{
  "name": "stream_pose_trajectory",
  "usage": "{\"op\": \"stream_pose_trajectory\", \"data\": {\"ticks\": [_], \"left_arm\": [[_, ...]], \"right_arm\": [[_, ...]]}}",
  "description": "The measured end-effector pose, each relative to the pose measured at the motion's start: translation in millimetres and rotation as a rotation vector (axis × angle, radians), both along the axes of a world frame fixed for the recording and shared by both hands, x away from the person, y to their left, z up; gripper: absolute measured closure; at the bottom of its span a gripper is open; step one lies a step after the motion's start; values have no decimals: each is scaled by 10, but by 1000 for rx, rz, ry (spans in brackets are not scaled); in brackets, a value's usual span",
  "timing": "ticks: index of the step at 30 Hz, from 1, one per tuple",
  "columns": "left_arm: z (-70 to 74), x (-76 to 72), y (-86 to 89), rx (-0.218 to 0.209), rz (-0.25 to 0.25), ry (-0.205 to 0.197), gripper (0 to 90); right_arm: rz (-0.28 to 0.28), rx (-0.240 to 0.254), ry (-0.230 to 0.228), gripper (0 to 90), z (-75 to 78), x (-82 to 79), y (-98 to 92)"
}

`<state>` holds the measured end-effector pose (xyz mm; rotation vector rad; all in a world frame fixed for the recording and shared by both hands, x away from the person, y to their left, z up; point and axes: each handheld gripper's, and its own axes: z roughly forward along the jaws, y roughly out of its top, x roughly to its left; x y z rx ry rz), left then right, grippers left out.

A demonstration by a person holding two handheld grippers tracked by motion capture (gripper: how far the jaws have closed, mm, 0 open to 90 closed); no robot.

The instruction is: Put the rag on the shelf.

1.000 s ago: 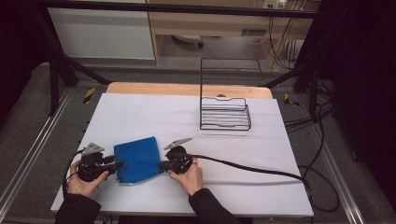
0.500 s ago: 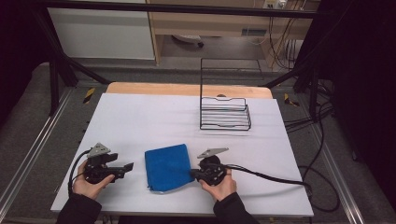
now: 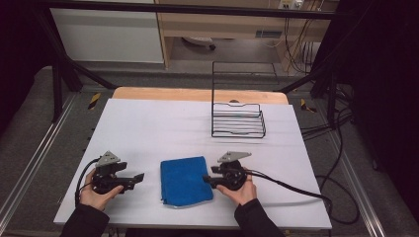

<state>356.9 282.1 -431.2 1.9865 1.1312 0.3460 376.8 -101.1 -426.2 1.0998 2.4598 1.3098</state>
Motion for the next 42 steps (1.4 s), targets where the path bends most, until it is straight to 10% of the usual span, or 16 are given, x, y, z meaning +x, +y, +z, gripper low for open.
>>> {"op": "stream_pose_trajectory", "data": {"ticks": [4,10,25,32,42], "left_arm": [[-7,-3,-8,10,-9,2,131],[-29,8,-4,6,-8,13,132],[-33,-9,-1,-1,-14,4,136],[38,34,-99,-36,-33,-15,137],[188,296,-518,-6,-92,8,167]], "right_arm": [[-31,-31,-1,455,-92,445,129],[-24,-65,38,618,-209,651,236],[-77,-50,114,870,-121,550,136],[-104,-103,83,846,-77,495,-29],[-78,-12,-39,485,4,386,-269]]}}
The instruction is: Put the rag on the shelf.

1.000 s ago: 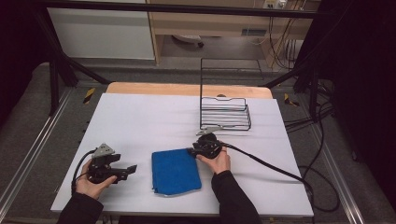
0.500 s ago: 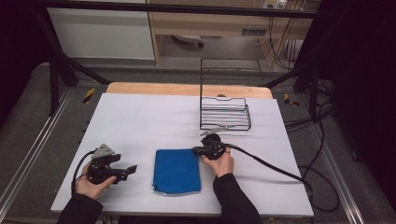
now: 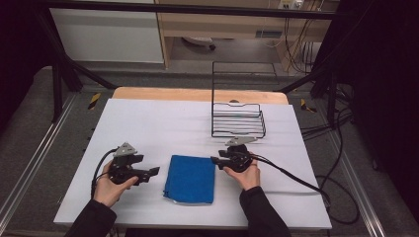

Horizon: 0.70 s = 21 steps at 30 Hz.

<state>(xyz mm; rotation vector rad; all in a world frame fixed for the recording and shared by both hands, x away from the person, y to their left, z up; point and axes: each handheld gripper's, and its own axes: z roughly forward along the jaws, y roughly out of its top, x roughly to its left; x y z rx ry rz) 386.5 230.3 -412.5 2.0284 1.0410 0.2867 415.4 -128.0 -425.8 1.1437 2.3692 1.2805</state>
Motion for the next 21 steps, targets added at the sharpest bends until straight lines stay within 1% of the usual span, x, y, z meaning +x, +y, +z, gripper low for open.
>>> {"op": "stream_pose_trajectory", "data": {"ticks": [1,2,3,4,5,8,9,10,11,13,14,15,16,17,18,20,21], "left_arm": [[16,44,-51,4,-5,2,191],[31,88,-101,6,-9,5,208],[43,131,-149,10,-7,8,228],[50,174,-197,11,-6,8,228],[52,219,-238,20,-6,10,289],[14,341,-361,56,0,23,371],[-9,376,-397,64,1,34,398],[-36,406,-431,61,-1,47,398],[-67,432,-462,61,0,57,449],[-128,472,-512,82,-5,72,487],[-156,483,-529,89,-15,85,509],[-182,493,-536,92,-24,94,509],[-205,499,-542,89,-30,101,537],[-225,502,-549,86,-36,106,561],[-241,505,-558,94,-41,110,604],[-266,507,-588,103,-47,106,616],[-275,508,-603,108,-51,100,641]], "right_arm": [[8,13,-21,409,27,-49,-84],[7,19,-27,369,33,-77,-121],[10,19,-34,348,32,-103,-157],[10,19,-34,348,32,-103,-157],[17,17,-42,285,17,-153,-211],[21,27,-26,216,-33,-197,-263],[22,26,-21,208,-46,-202,-272],[22,26,-21,208,-46,-202,-272],[19,26,-12,190,-56,-205,-272],[21,37,-11,188,-56,-199,-269],[23,44,-11,192,-55,-200,-267],[23,44,-11,192,-55,-200,-267],[24,52,-12,199,-54,-201,-264],[25,58,-11,208,-54,-200,-261],[26,67,-7,228,-53,-198,-255],[25,70,-4,236,-52,-196,-252],[25,66,-3,245,-50,-182,-239]]}}
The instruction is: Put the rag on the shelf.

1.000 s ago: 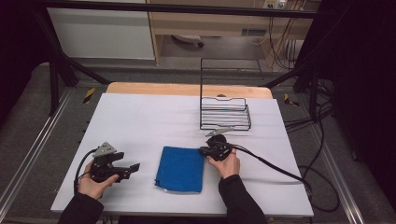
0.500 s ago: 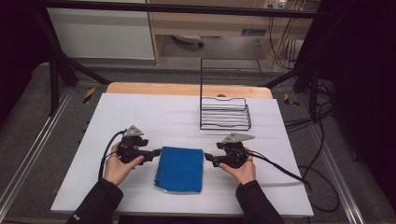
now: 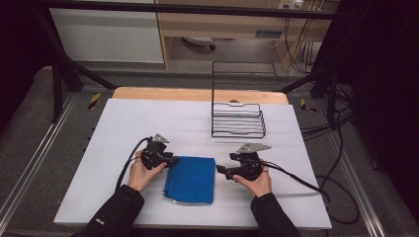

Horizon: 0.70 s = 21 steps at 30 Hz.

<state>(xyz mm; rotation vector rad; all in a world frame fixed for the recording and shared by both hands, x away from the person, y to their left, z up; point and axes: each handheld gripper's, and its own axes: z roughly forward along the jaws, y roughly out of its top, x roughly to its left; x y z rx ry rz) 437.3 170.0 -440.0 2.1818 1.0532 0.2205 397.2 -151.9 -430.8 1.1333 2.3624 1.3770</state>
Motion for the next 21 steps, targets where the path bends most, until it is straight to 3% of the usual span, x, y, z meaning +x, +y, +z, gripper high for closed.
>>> {"op": "stream_pose_trajectory", "data": {"ticks": [7,13,15,16,18,21], "left_arm": [[-37,2,-55,17,-6,-29,681],[-42,12,-48,-3,14,-8,686],[-39,2,-56,-1,17,-7,746],[-37,-8,-65,-11,7,13,799],[-33,-13,-67,-7,2,15,805],[-33,-19,-75,-7,2,8,829]], "right_arm": [[-1,20,22,289,-43,67,66],[-18,18,29,318,-76,127,90],[-15,-29,37,341,-76,161,157],[-11,-38,40,368,-84,180,199],[-7,-37,49,398,-94,193,232],[-21,-79,69,480,-141,246,335]]}}
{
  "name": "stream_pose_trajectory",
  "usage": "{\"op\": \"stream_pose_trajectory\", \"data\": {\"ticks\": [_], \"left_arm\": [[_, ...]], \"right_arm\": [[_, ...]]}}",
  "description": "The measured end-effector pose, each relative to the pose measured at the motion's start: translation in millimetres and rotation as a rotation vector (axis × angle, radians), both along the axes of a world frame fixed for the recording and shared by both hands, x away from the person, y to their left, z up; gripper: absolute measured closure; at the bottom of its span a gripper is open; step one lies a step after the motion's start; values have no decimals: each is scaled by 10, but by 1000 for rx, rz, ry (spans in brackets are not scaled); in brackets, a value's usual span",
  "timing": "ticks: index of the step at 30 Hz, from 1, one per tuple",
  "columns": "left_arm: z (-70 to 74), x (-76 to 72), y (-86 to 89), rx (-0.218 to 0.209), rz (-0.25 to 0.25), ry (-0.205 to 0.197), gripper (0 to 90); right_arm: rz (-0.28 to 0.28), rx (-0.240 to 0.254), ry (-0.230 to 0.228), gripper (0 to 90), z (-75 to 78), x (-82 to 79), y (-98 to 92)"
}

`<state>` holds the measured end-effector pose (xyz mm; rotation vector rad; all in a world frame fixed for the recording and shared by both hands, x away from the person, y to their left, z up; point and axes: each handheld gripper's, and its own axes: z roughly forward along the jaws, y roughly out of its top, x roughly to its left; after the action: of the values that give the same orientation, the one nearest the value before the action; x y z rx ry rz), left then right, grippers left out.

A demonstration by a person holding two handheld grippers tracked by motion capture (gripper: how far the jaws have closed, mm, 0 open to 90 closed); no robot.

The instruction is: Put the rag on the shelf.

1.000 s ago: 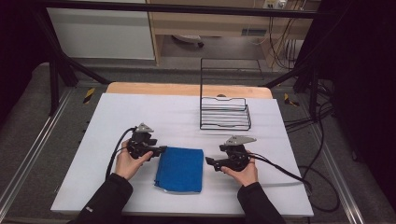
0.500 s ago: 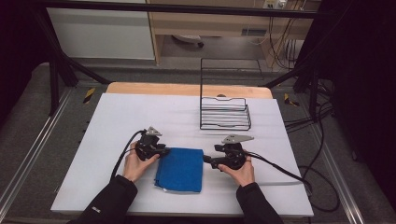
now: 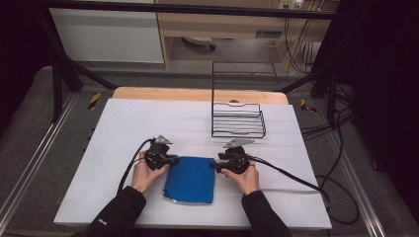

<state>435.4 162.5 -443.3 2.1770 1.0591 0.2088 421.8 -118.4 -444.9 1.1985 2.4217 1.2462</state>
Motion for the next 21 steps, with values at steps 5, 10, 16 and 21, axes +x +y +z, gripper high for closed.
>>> {"op": "stream_pose_trajectory", "data": {"ticks": [5,10,16,21], "left_arm": [[3,-15,-21,12,3,-11,838],[0,-24,-14,8,3,-11,841],[1,-22,1,-4,5,-10,843],[42,-42,44,-32,7,-20,845]], "right_arm": [[-14,13,42,593,-42,43,17],[-21,15,76,678,-96,66,40],[-19,48,129,822,-104,74,51],[-25,67,117,860,-72,40,46]]}}
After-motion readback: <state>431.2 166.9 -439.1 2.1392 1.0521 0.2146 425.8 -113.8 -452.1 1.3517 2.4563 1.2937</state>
